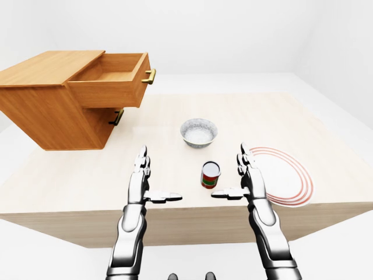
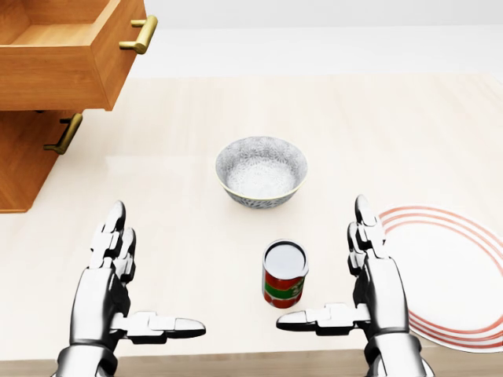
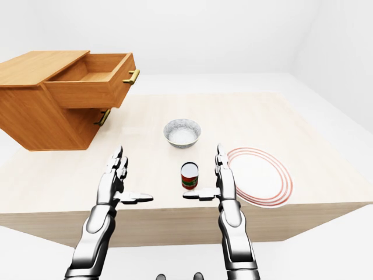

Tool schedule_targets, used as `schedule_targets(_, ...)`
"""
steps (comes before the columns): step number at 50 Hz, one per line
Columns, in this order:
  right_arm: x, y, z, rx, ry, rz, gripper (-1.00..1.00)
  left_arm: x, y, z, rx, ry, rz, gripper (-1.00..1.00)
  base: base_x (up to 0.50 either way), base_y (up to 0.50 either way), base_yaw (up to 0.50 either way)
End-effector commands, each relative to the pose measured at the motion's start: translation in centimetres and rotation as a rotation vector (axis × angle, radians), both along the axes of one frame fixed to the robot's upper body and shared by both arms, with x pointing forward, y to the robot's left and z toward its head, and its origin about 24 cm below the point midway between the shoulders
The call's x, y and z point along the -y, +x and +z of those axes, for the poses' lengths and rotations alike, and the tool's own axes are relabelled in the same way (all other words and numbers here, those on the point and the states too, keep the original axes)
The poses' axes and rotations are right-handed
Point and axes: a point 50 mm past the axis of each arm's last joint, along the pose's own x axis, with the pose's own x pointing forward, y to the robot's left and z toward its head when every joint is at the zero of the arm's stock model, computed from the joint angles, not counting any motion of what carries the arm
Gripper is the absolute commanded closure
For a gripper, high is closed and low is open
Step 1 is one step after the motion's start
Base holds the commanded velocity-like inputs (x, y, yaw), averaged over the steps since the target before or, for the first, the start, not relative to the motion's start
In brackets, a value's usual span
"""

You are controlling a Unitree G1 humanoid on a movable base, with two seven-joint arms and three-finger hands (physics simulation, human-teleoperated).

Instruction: Put the ketchup in the top drawer of the cabinet.

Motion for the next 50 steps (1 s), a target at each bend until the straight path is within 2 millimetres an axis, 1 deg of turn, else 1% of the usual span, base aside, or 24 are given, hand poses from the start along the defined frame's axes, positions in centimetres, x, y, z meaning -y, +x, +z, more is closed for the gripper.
schedule_targets(1, 0.8, -1.3, 1.4, 0.021, -0.035, -0.016, -1.00, 0.1, -1.4, 0.5, 0.052, 0.007, -0.044, -1.00, 0.00, 0.00, 0.00)
schedule_targets(2, 0.8, -1.5, 1.6, 0.033, -0.030, -0.015, -1.00, 0.1, -1.5, 0.5, 0.052, 0.005, -0.045, -1.00, 0.00, 0.00, 0.00)
schedule_targets(3, 0.8, -2.2, 2.3, 0.052, -0.044, -0.016, -1.00, 0.0, -1.7, 1.2, 0.071, -0.006, -0.046, -1.00, 0.00, 0.00, 0.00)
schedule_targets(7, 0.8, -3.6, 4.3, 0.132, -0.061, -0.018, -1.00, -0.1, -2.4, 3.3, 0.129, -0.011, -0.040, -1.00, 0.00, 0.00, 0.00)
schedule_targets(9, 0.9, -4.3, 5.2, 0.168, -0.071, -0.019, -1.00, -0.2, -2.9, 3.9, 0.144, -0.020, -0.037, -1.00, 0.00, 0.00, 0.00)
schedule_targets(10, 0.8, -5.4, 6.8, 0.232, -0.077, -0.019, -1.00, -0.5, -3.7, 5.1, 0.175, -0.032, -0.033, -1.00, 0.00, 0.00, 0.00)
schedule_targets(12, 0.8, -6.1, 7.8, 0.271, -0.091, -0.019, -1.00, -0.6, -4.2, 6.1, 0.207, -0.030, -0.034, -1.00, 0.00, 0.00, 0.00)
schedule_targets(14, 0.5, -7.0, 9.0, 0.320, -0.123, -0.015, -1.00, -0.9, -5.2, 8.0, 0.277, -0.049, -0.032, -1.00, 0.00, 0.00, 0.00)
schedule_targets(15, 0.5, -7.0, 9.0, 0.321, -0.124, -0.015, -1.00, -1.0, -5.2, 8.1, 0.279, -0.049, -0.032, -1.00, 0.00, 0.00, 0.00)
schedule_targets(16, 0.5, -7.8, 10.0, 0.359, -0.134, -0.020, -1.00, -1.0, -5.7, 8.8, 0.311, -0.056, -0.031, -1.00, 0.00, 0.00, 0.00)
schedule_targets(17, 0.5, -8.2, 10.5, 0.383, -0.134, -0.023, -1.00, -1.1, -6.5, 9.8, 0.352, -0.058, -0.036, -1.00, 0.00, 0.00, 0.00)
schedule_targets(20, 0.6, -10.0, 12.6, 0.466, -0.147, -0.026, -1.00, -1.0, -7.8, 10.8, 0.392, -0.060, -0.035, -1.00, 0.00, 0.00, 0.00)
schedule_targets(21, 0.6, -10.4, 12.9, 0.477, -0.148, -0.027, -1.00, -1.0, -8.0, 10.9, 0.396, -0.057, -0.034, -1.00, 0.00, 0.00, 0.00)
schedule_targets(25, 0.6, -11.3, 13.3, 0.476, -0.166, -0.032, -1.00, -0.9, -8.3, 10.9, 0.389, -0.059, -0.038, -1.00, 0.00, 0.00, 0.00)
schedule_targets(27, 0.8, -11.7, 13.4, 0.475, -0.175, -0.039, -1.00, -1.0, -8.4, 11.1, 0.403, -0.069, -0.036, -1.00, 0.00, 0.00, 0.00)
schedule_targets(31, 1.4, -12.0, 13.2, 0.453, -0.177, -0.058, -1.00, -1.3, -8.6, 11.8, 0.439, -0.078, -0.026, -1.00, 0.00, 0.00, 0.00)
schedule_targets(39, 1.7, -12.2, 13.0, 0.432, -0.172, -0.067, -1.00, -1.4, -8.5, 11.7, 0.436, -0.070, -0.022, -1.00, 0.00, 0.00, 0.00)
schedule_targets(40, 1.9, -12.4, 12.8, 0.421, -0.139, -0.065, -1.00, -1.5, -8.7, 12.0, 0.451, -0.088, -0.022, -1.00, 0.00, 0.00, 0.00)
schedule_targets(42, 2.0, -12.4, 12.8, 0.420, -0.141, -0.061, -1.00, -1.5, -8.9, 12.2, 0.459, -0.089, -0.023, -1.00, 0.00, 0.00, 0.00)
schedule_targets(44, 2.1, -12.4, 12.7, 0.416, -0.140, -0.061, -1.00, -1.6, -9.0, 12.3, 0.465, -0.093, -0.025, -1.00, 0.18, 0.00, 0.00)
schedule_targets(45, 2.2, -12.5, 12.6, 0.408, -0.136, -0.053, -1.00, -1.6, -9.4, 12.7, 0.483, -0.095, -0.026, -1.00, 0.50, 0.00, 0.00)
schedule_targets(50, 2.3, -12.5, 12.8, 0.422, -0.148, -0.057, -1.00, -1.6, -9.8, 12.9, 0.491, -0.101, -0.043, -1.00, 0.50, 0.00, 0.00)
